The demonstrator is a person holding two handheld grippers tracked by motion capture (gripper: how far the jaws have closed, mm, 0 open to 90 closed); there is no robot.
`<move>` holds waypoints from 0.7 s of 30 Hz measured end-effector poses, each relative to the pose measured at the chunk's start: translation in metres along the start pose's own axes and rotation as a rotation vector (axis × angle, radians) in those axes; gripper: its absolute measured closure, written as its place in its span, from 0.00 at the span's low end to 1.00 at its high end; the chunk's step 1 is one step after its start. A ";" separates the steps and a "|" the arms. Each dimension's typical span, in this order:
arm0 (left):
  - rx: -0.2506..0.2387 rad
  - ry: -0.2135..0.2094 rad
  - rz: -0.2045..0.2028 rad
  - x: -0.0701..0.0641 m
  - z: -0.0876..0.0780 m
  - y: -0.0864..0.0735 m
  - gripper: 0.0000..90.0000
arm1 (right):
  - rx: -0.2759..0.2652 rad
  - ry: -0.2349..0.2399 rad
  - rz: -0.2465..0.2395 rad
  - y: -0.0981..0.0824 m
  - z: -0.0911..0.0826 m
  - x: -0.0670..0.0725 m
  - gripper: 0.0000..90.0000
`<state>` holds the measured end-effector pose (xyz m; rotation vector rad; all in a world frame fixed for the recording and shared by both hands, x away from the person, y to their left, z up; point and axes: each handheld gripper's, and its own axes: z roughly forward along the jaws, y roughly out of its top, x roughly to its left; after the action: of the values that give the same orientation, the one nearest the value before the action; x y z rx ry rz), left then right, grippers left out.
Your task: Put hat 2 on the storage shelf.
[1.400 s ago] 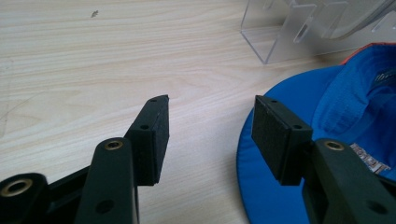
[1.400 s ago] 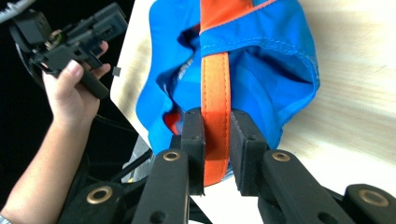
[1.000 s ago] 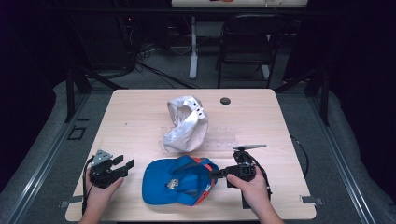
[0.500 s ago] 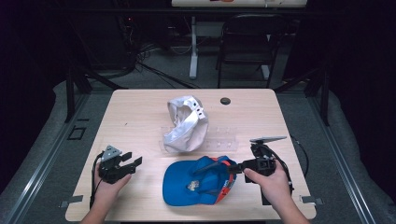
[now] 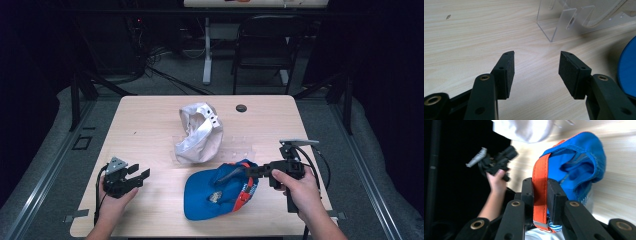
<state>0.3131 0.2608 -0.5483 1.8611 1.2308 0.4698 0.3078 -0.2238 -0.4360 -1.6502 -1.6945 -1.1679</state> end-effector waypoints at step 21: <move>-0.002 0.016 -0.013 0.006 -0.003 -0.002 0.53 | -0.106 0.176 0.028 0.035 -0.019 0.053 0.86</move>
<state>0.3126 0.2682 -0.5484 1.8501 1.2524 0.4795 0.3298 -0.2142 -0.3740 -1.5759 -1.5193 -1.3671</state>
